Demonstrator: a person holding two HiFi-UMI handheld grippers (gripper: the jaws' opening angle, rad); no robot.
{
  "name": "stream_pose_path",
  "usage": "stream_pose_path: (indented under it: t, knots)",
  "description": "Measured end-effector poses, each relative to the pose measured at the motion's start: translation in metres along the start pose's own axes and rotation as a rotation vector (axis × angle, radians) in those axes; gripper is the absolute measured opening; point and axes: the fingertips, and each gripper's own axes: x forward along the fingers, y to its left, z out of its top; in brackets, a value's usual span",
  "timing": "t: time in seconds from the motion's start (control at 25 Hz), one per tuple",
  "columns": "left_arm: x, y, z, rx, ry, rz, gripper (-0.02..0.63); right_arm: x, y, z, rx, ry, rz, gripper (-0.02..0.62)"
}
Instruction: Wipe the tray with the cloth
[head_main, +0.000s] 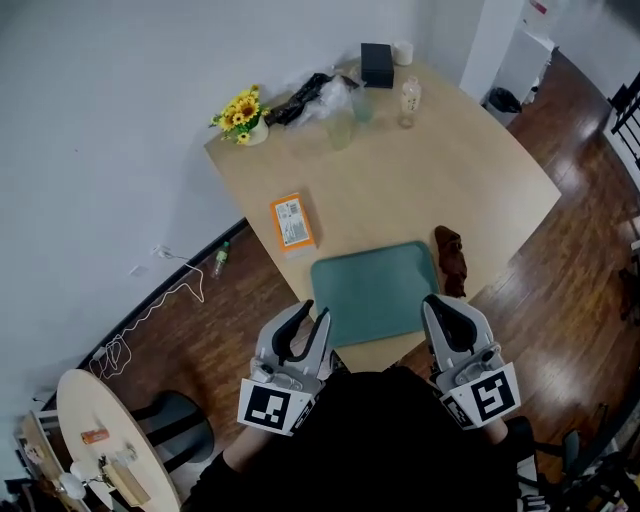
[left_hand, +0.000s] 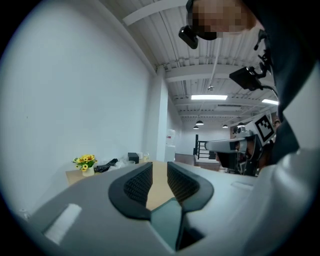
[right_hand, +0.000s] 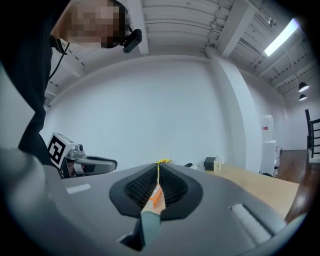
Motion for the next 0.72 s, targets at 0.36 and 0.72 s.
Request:
stream_pose_path:
  t: [0.36, 0.72]
  knots:
    - [0.0045, -0.0059, 0.0014, 0.005, 0.020, 0.014, 0.074, 0.0001, 0.0016, -0.0044, 0.030, -0.011, 0.053, 0.002]
    - [0.0081, -0.0037, -0.0031, -0.002, 0.029, 0.015, 0.074, 0.0055, 0.0022, -0.0060, 0.025, -0.008, 0.069, 0.002]
